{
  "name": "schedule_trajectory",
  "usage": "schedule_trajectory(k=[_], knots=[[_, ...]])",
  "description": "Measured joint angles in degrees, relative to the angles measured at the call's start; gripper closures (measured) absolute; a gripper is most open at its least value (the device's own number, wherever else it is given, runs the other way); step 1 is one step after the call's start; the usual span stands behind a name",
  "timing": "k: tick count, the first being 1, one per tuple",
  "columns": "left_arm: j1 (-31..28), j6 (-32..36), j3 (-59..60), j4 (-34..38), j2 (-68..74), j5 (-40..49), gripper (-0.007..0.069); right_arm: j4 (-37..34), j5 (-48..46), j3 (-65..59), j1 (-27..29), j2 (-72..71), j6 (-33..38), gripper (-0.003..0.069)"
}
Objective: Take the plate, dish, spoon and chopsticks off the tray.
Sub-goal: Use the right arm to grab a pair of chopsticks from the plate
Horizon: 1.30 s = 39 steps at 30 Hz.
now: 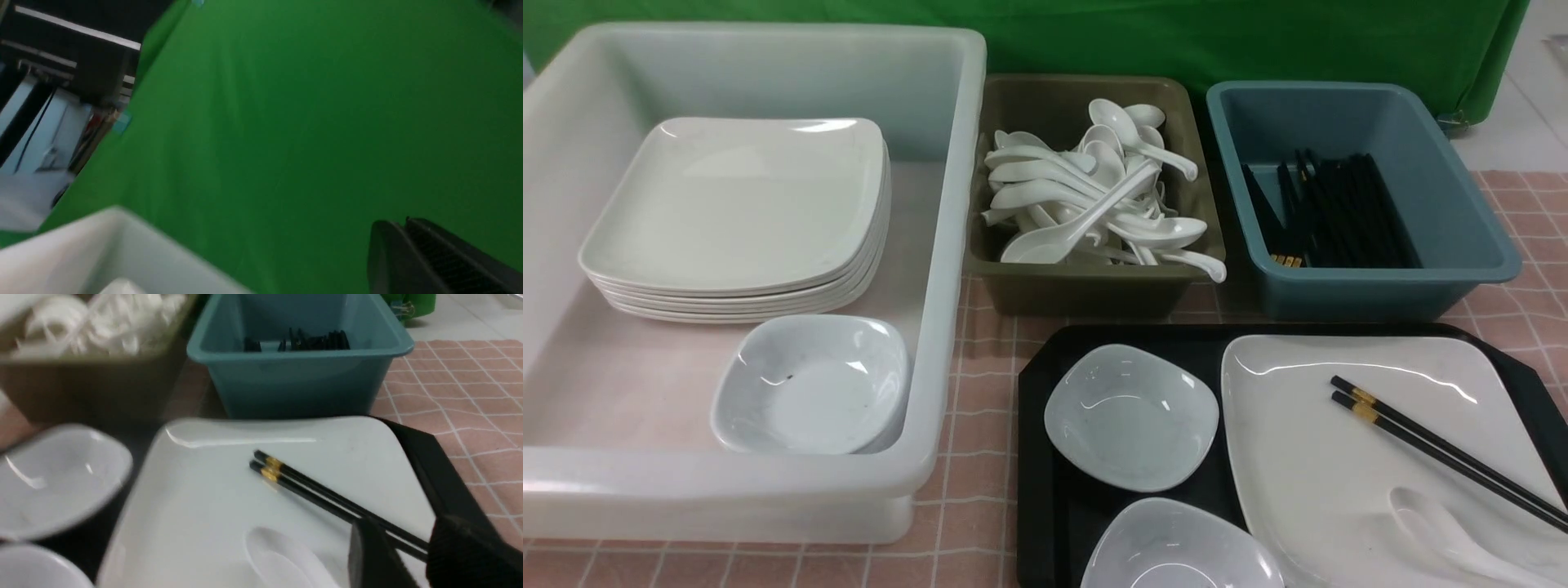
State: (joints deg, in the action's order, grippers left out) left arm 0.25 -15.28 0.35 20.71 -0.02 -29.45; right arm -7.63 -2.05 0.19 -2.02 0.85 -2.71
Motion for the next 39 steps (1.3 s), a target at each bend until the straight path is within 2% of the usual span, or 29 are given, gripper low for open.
schedule_trajectory(k=[2, 3, 4, 7, 8, 10, 12, 14, 16, 17, 18, 19, 20, 21, 22, 23, 24, 27, 30, 33, 34, 35, 36, 37, 39], knots=[[0.0, -6.2, -1.45, -2.17, -0.05, -2.67, 0.0604, -3.06, 6.08, 0.0, -0.03, 0.0, -8.21, 0.0392], [0.0, -6.65, -1.76, -2.39, -0.05, -2.49, 0.0604, -3.21, 6.63, 0.0, -0.03, 0.0, -8.21, 0.0392], [0.0, -9.64, -6.11, -4.63, -0.11, 1.38, 0.0604, -4.04, 11.18, 0.0, -0.03, 0.0, -12.37, 0.0398], [0.0, -11.77, -15.65, -9.12, 1.81, 14.91, 0.0604, -4.65, 15.59, 0.0, -0.03, 0.0, -14.67, 0.0424], [0.0, -11.86, -17.36, -9.9, 2.12, 16.2, 0.0604, -4.65, 15.86, 0.0, -0.03, 0.0, -14.77, 0.0425], [0.0, -11.69, -27.22, -13.51, 7.76, 33.39, 0.0604, -4.81, 19.61, 0.0, -0.03, 0.0, -14.63, 0.0431], [0.0, -7.93, -35.79, -14.2, 14.61, 48.3, 0.0604, -4.81, 21.85, 0.16, -0.22, 0.11, -14.56, 0.0438], [0.0, -0.97, -42.77, -12.72, 22.38, 62.04, 0.0604, -4.39, 15.02, 3.27, -1.16, 1.28, -13.87, 0.0476], [0.0, 6.44, -47.45, -9.47, 30.19, 72.43, 0.0604, -3.19, 4.05, 9.89, -2.62, 5.15, -10.76, 0.0566], [0.0, 7.15, -48.07, -8.63, 31.74, 73.25, 0.0604, -3.09, 2.05, 10.64, -2.97, 5.66, -9.79, 0.0584], [0.0, 13.45, -49.71, -5.08, 37.7, 78.9, 0.0604, -2.55, -8.11, 17.83, -4.65, 11.22, -4.97, 0.0624], [0.0, 16.14, -50.07, -3.33, 40.53, 80.49, 0.0604, -2.4, -14.34, 21.97, -5.78, 14.99, -2.01, 0.0629], [0.0, 17.43, -50.19, -2.58, 41.9, 81.11, 0.0604, -2.4, -15.59, 22.77, -6.01, 14.98, -1.4, 0.0629], [0.05, 21.41, -50.3, -0.72, 46.9, 81.78, 0.0605, -1.87, -25.75, 29.18, -7.98, 22.47, 2.71, 0.0629], [0.05, 22.8, -50.36, -0.65, 49.81, 81.41, 0.0608, -1.14, -31.91, 32.82, -8.79, 26.19, 4.48, 0.0629], [0.05, 22.96, -50.36, -0.65, 50.36, 81.35, 0.0608, -0.62, -33.13, 33.5, -8.96, 28.07, 4.81, 0.0629], [0.05, 24.39, -51.2, -0.98, 54.9, 80.58, 0.062, 2.38, -42.76, 38.73, -9.91, 36.01, 6.35, 0.0629], [0.6, 26.47, -53.44, -0.16, 59.45, 79.68, 0.063, 8.79, -51.65, 43.75, -9.96, 47.7, 6.88, 0.0629], [5.38, 27.96, -57.67, 1.41, 63.45, 79.35, 0.0635, 11.3, -55.44, 49.84, -7.58, 62.55, 10.46, 0.0629], [13.38, 28.21, -60.99, 1.77, 65.89, 78.11, 0.0636, 10.97, -54.89, 54.74, -5.22, 71.25, 12.4, 0.0629], [14.07, 28.21, -61.21, 1.83, 66.3, 77.82, 0.0636, 10.91, -54.74, 55.52, -5.12, 72.45, 12.57, 0.0629], [20.4, 28.21, -63.12, 1.99, 68.41, 76.7, 0.0636, 10.78, -53.86, 58.61, -4.72, 77.07, 16.07, 0.0621], [20.4, 28.21, -63.12, 1.99, 68.7, 76.6, 0.0636, 10.69, -53.85, 59.0, -4.72, 77.62, 16.53, 0.0618], [25.34, 28.21, -64.65, 2.05, 71.05, 76.19, 0.0636, 10.41, -53.69, 61.48, -4.72, 80.87, 18.81, 0.059], [31.28, 28.21, -66.79, 1.68, 74.62, 75.91, 0.0636, 9.99, -53.04, 64.3, -5.09, 85.79, 20.56, 0.0506]])
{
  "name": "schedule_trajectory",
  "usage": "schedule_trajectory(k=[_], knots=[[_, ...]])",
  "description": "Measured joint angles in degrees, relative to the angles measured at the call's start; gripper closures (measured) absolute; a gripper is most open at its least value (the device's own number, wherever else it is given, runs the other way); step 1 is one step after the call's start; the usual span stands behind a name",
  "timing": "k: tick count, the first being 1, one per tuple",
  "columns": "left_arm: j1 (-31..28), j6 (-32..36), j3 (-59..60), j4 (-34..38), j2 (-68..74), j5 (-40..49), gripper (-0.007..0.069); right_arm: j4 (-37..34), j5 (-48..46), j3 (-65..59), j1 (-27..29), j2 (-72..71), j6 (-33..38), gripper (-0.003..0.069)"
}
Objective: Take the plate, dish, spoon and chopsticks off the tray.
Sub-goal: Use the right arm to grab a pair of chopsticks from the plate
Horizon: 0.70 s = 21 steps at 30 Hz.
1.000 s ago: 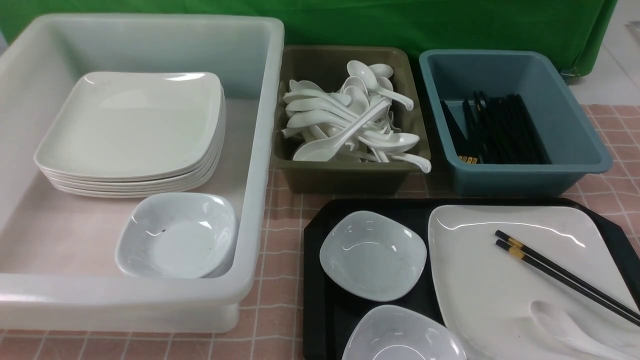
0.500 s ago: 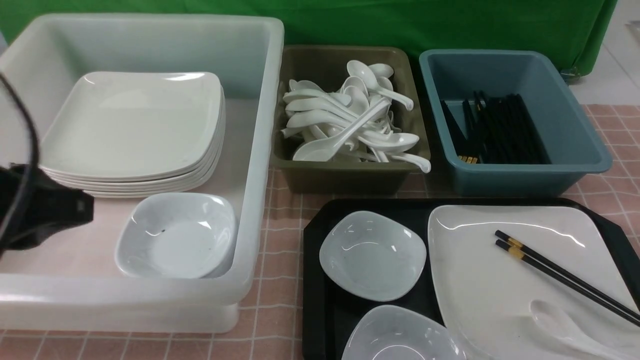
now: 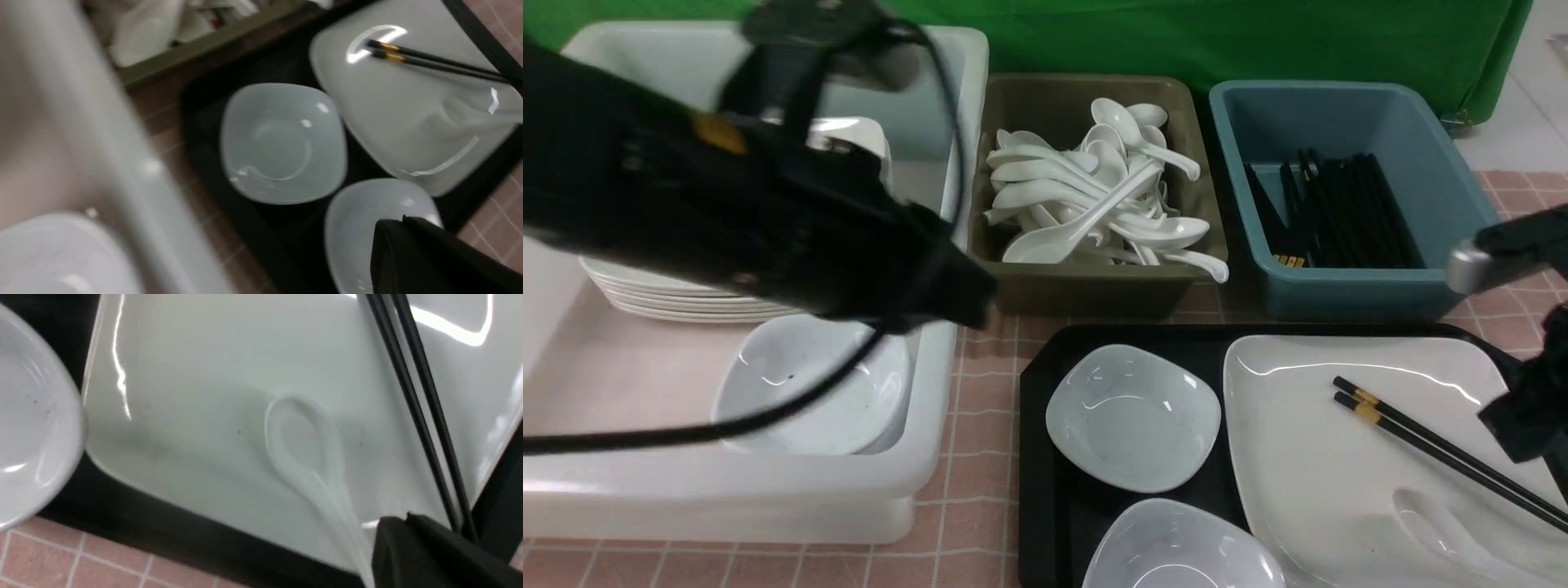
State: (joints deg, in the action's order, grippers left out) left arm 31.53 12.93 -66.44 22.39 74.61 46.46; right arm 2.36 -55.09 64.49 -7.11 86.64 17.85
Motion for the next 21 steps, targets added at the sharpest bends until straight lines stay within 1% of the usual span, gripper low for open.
schedule_trajectory(k=[1, 2, 3, 4, 5, 7, 11, 16, 21], knots=[[2.86, 0.0, -1.26, -0.3, 2.09, 0.0, 0.0636, -0.15, 0.54, 1.43, -0.05, 2.2, 0.66, 0.0444], [3.89, 0.0, -1.78, -0.35, 2.95, 0.0, 0.0636, -0.18, 0.77, 1.96, -0.12, 3.05, 0.88, 0.0417], [7.04, 0.0, -3.73, -0.4, 6.03, -0.01, 0.0636, -0.32, 1.96, 3.71, -0.12, 5.78, 1.07, 0.0312], [9.55, 0.0, -6.09, -0.47, 9.13, -0.18, 0.0636, -0.32, 3.28, 5.23, -0.12, 7.94, 1.27, 0.0246], [10.44, 0.0, -7.25, -0.6, 11.26, -0.47, 0.0636, -0.32, 4.04, 6.15, -0.12, 9.66, 1.58, 0.0203], [11.68, 0.0, -9.78, -0.89, 14.83, -1.12, 0.0636, -0.32, 5.07, 7.45, -0.12, 12.92, 2.57, 0.0158], [12.08, 0.75, -13.88, -1.39, 20.59, -2.21, 0.0636, -0.38, 7.1, 9.33, -0.12, 18.37, 4.09, 0.0132], [12.08, 1.69, -15.24, -1.61, 24.33, -2.97, 0.0636, -0.13, 10.96, 10.67, -0.12, 23.91, 4.28, 0.013], [12.08, 1.74, -15.42, -2.27, 24.84, -3.04, 0.0636, 0.71, 11.47, 11.02, -0.12, 27.7, 4.32, 0.013]])
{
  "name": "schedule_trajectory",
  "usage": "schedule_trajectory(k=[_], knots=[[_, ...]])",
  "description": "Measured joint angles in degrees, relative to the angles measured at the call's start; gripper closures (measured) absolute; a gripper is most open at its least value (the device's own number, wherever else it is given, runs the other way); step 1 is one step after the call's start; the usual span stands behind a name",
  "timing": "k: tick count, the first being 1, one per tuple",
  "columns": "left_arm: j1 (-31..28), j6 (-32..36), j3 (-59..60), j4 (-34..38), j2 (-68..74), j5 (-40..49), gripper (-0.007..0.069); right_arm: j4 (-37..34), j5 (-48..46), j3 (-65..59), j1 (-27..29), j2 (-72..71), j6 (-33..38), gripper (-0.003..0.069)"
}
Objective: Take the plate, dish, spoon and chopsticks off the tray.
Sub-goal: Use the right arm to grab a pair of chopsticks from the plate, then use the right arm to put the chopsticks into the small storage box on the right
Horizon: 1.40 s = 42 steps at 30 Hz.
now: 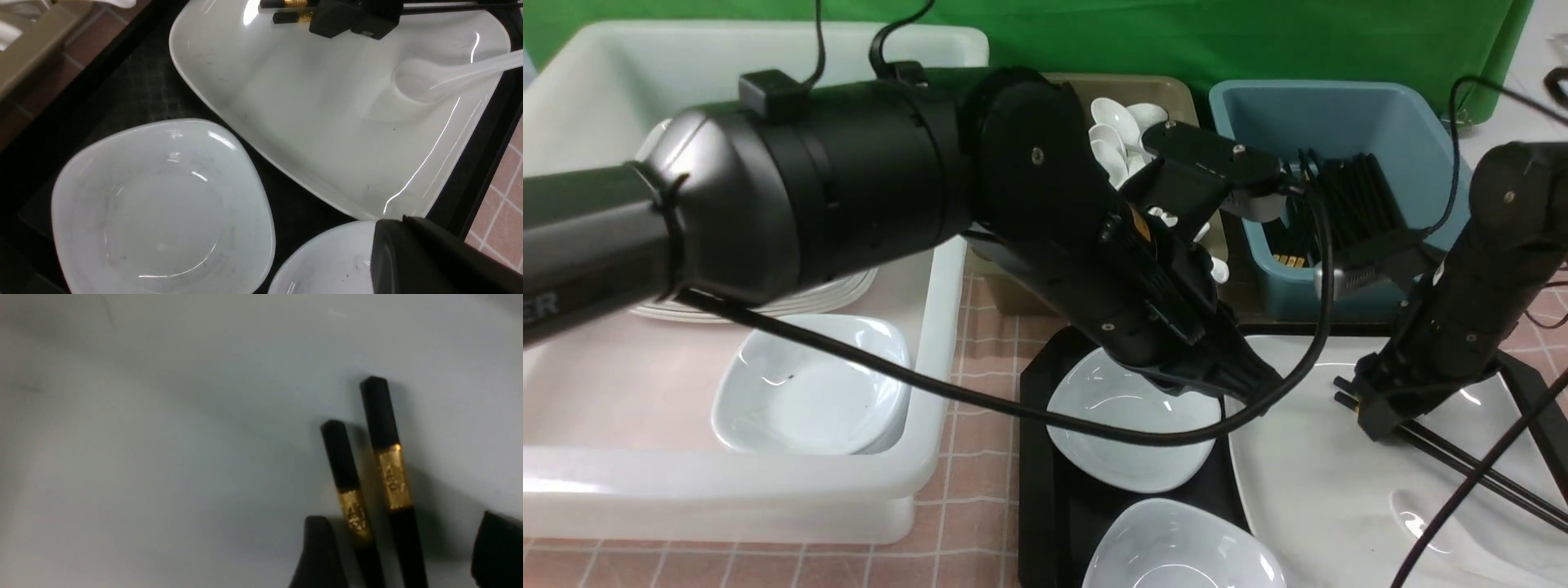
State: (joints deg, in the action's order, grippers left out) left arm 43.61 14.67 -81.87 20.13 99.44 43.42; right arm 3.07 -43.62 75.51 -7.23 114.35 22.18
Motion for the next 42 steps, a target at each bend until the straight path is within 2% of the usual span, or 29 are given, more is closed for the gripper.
schedule_trajectory(k=[4, 6, 8, 9, 15, 25, 29, 32, 36, 37, 39, 42], knots=[[0.0, 0.0, 0.0, -0.65, 0.0, 0.01, 0.0634, 0.34, 0.0, 0.33, 0.0, 0.25, 0.0, 0.018], [0.0, 0.0, 0.0, -0.84, 0.0, -0.05, 0.063, 0.35, -0.69, 0.69, 0.0, 0.33, 0.06, 0.0305], [0.0, 0.02, 0.0, -0.9, 0.0, -0.49, 0.0629, 0.36, -2.09, 1.41, 0.0, 0.45, 0.27, 0.0479], [0.0, 0.02, 0.0, -0.9, 0.0, -0.64, 0.0629, 0.28, -2.96, 1.85, 0.0, 0.45, 0.27, 0.0496], [0.0, 0.07, 0.0, -0.9, 0.0, -2.1, 0.0628, 0.23, -9.21, 5.85, -0.25, -0.9, 1.21, 0.0479], [0.0, -0.05, -0.05, -0.8, 0.04, -4.17, 0.0628, 0.12, -11.01, 6.33, -0.59, -5.59, 1.91, 0.0479], [0.0, -0.05, -0.05, -0.86, 0.04, -6.67, 0.0628, -2.3, -11.78, 6.33, -1.04, -12.03, 1.21, 0.0479], [-0.6, -0.05, -0.05, -0.86, 0.04, -9.78, 0.0628, -4.54, -5.08, 6.33, -1.63, -17.82, 1.16, 0.0479], [-3.57, -0.22, -0.05, -0.73, -0.72, -16.88, 0.0628, -6.15, 17.42, 6.33, -1.2, -23.27, -0.17, 0.0479], [-3.94, -0.22, -0.05, -0.65, -0.8, -17.38, 0.0628, -6.15, 18.58, 6.33, -1.14, -23.32, -0.43, 0.0479], [-6.06, -0.22, -0.05, -0.67, -1.56, -26.07, 0.0628, -6.15, 34.06, 6.33, -0.49, -22.67, -4.45, 0.0479], [-6.82, -0.22, -0.05, -0.81, -1.64, -32.54, 0.0628, -6.28, 45.55, 6.33, -0.37, -19.44, -6.98, 0.0479]])
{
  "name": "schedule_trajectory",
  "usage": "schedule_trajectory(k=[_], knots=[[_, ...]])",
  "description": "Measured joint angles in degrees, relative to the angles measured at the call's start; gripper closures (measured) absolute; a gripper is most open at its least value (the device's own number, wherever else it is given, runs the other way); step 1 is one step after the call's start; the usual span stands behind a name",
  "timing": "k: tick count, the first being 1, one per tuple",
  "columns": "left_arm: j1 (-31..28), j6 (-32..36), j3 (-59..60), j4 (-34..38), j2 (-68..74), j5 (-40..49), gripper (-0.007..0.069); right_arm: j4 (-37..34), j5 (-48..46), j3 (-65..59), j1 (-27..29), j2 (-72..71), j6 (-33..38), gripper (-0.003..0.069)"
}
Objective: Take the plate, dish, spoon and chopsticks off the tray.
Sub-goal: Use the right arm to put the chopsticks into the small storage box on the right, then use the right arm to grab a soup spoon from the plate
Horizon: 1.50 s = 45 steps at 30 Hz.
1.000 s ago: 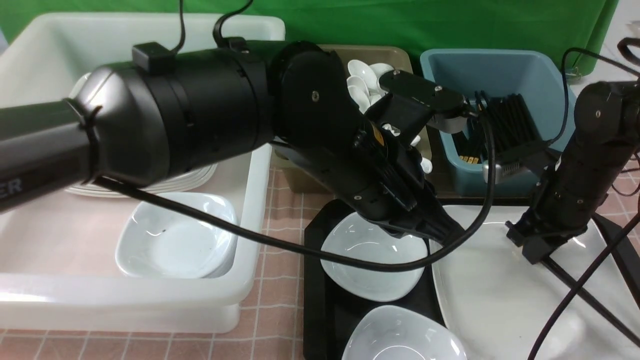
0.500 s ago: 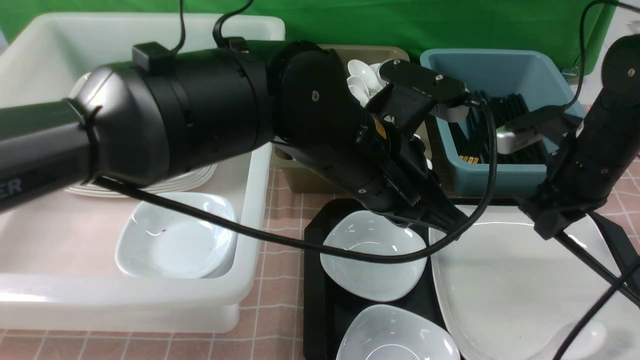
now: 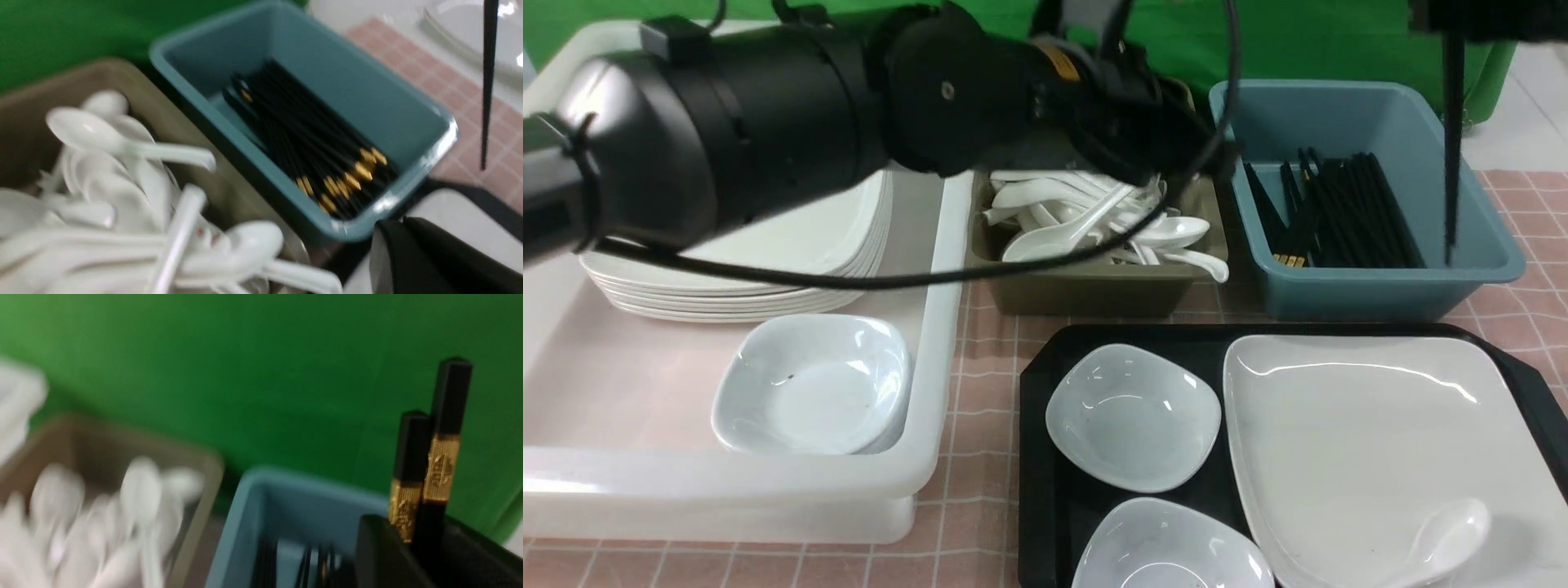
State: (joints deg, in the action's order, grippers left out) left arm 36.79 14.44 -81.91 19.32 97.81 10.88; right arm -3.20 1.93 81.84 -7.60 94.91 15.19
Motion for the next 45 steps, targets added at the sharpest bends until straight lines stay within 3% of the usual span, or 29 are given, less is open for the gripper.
schedule_trajectory(k=[5, 14, 17, 18, 19, 20, 21, 26, 27, 28, 29, 31, 35, 37, 40, 41, 42, 45], knots=[[-0.02, 0.0, 0.0, -1.37, 0.0, -2.16, 0.0628, -0.07, 10.04, 0.0, 0.0, 8.94, -1.26, 0.0479], [-0.02, 0.0, 0.0, -1.58, 0.0, 5.92, 0.0628, -0.24, 12.91, -0.05, 0.0, 19.69, -1.38, 0.0473], [-0.02, 0.0, 0.0, -1.58, 0.0, 8.26, 0.0628, -0.24, 11.44, 0.02, 0.0, 20.19, -1.44, 0.038], [-0.02, -0.06, 0.0, -1.58, 0.0, 9.5, 0.0628, -0.24, 9.23, -0.04, 0.0, 20.06, -1.57, 0.0279], [-0.02, -0.13, 0.0, -1.53, 0.0, 10.07, 0.0628, -0.24, 7.29, -0.04, 0.0, 19.48, -1.69, 0.0232], [-0.02, -0.13, 0.0, -1.53, 0.0, 10.18, 0.0628, -0.24, 6.82, -0.04, 0.0, 19.3, -1.69, 0.0232], [-0.02, -0.46, 0.0, -1.53, 0.0, 11.07, 0.0628, -0.24, 2.07, -0.11, 0.0, 17.37, -1.92, 0.0181], [-0.02, -0.82, 0.0, -1.53, -0.78, 14.61, 0.0628, -0.24, -13.01, -0.11, 0.0, 7.77, -2.77, 0.0186], [-0.02, -0.86, 0.0, -1.53, -1.71, 17.32, 0.0628, -0.19, -22.32, -0.01, 0.0, 2.51, -4.06, 0.023], [-0.02, -0.79, 0.0, -1.47, -1.82, 17.64, 0.0628, -0.19, -24.93, -0.01, 0.0, 1.93, -4.34, 0.0246], [-0.02, -0.02, 0.0, -1.29, -2.7, 20.68, 0.0628, -0.25, -35.8, -0.01, 0.0, -2.1, -7.12, 0.0319], [0.32, 1.24, 0.0, -1.05, -3.66, 24.99, 0.0628, -0.41, -48.53, -0.45, 0.0, -5.56, -9.85, 0.0417], [2.92, 4.49, 0.23, -1.24, -4.41, 34.52, 0.0628, -0.91, -61.35, -6.38, -0.76, -7.7, -12.11, 0.0477], [4.76, 4.96, 1.33, -1.81, -4.41, 36.15, 0.0628, -0.91, -62.53, -9.61, -1.52, -7.64, -13.51, 0.045], [10.17, 5.21, 5.82, -4.33, -4.41, 36.96, 0.0628, -1.13, -58.67, -20.34, -4.05, -7.34, -18.2, 0.0297], [10.44, 5.21, 6.06, -4.61, -4.41, 36.8, 0.0628, -1.13, -58.22, -21.37, -4.17, -7.34, -18.48, 0.0287], [12.56, 5.21, 7.95, -5.17, -4.41, 35.95, 0.0628, -1.06, -54.24, -24.72, -4.8, -6.88, -19.78, 0.0195], [14.34, 5.21, 9.44, -5.45, -4.41, 34.95, 0.0628, 1.78, -50.71, -27.68, -4.87, -5.52, -22.24, 0.009]])
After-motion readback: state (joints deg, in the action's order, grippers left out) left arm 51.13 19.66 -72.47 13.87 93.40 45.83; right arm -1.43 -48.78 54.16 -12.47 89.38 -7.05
